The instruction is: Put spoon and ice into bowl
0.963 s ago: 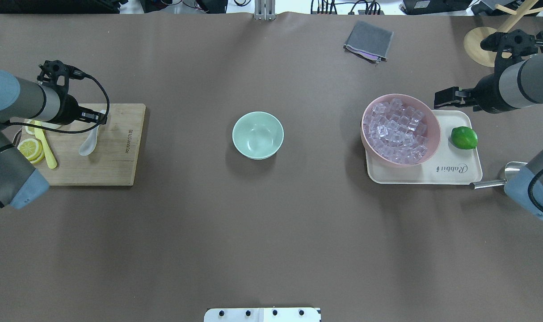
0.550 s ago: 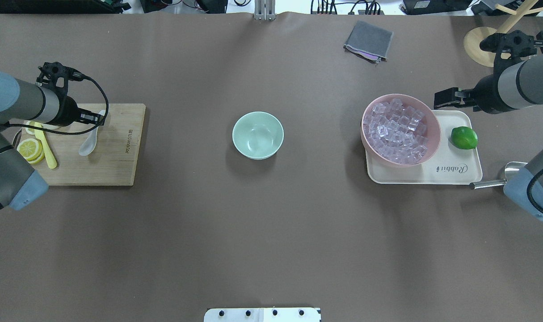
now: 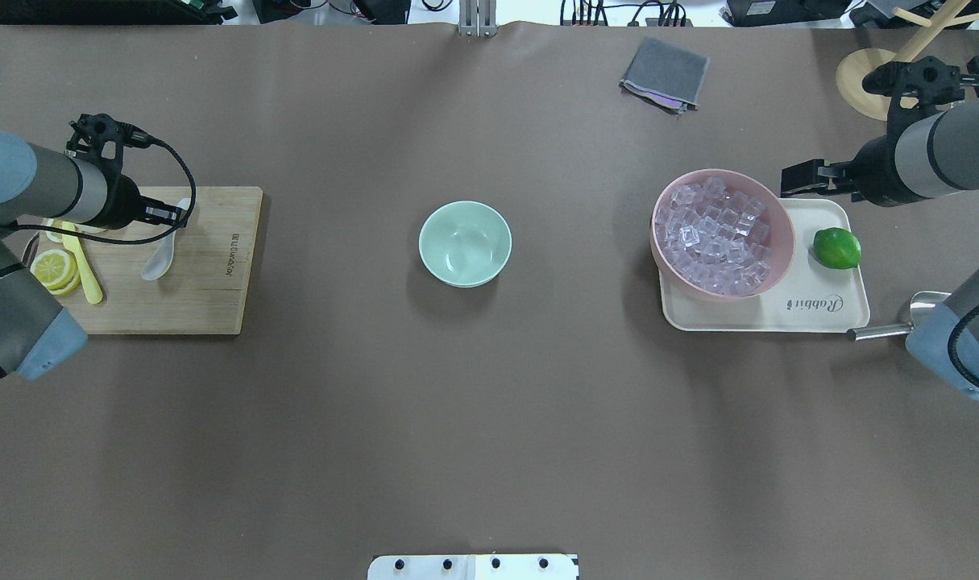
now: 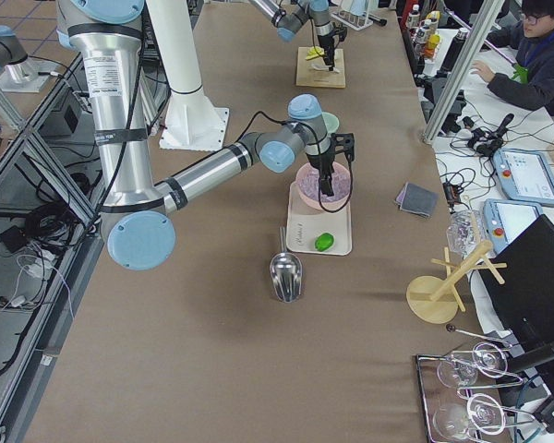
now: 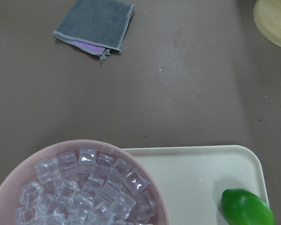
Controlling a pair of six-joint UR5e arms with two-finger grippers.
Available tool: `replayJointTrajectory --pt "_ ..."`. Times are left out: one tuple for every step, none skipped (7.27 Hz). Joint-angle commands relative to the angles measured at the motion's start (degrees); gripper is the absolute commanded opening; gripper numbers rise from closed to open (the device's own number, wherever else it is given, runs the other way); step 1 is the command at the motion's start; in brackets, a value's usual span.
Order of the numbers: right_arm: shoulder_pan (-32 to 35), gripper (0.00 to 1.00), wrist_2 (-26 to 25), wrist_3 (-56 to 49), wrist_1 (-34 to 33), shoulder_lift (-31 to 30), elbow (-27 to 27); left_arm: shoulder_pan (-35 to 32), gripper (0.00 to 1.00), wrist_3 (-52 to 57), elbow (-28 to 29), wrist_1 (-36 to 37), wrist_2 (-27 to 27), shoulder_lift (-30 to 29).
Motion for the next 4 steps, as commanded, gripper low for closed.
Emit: replayJointTrajectory --pt "-0.1 0.99 0.0 0.0 0.2 0.0 0.1 0.1 0.13 0.0 -0.2 -0.2 0.0 0.0" --pt "-0.1 0.99 0.0 0.7 0.2 0.0 0.1 0.1 0.08 -0.1 -0.1 -1.5 0.0 0.0" --pt "-0.1 0.99 0.0 0.8 0.2 0.0 0.1 0.1 0.00 -0.3 -0.8 -1.7 -0.1 0.0" --pt "-0.1 0.99 0.0 0.8 0.2 0.1 0.1 0.1 0.00 -0.3 -2.6 -1.6 -0.5 -0.1"
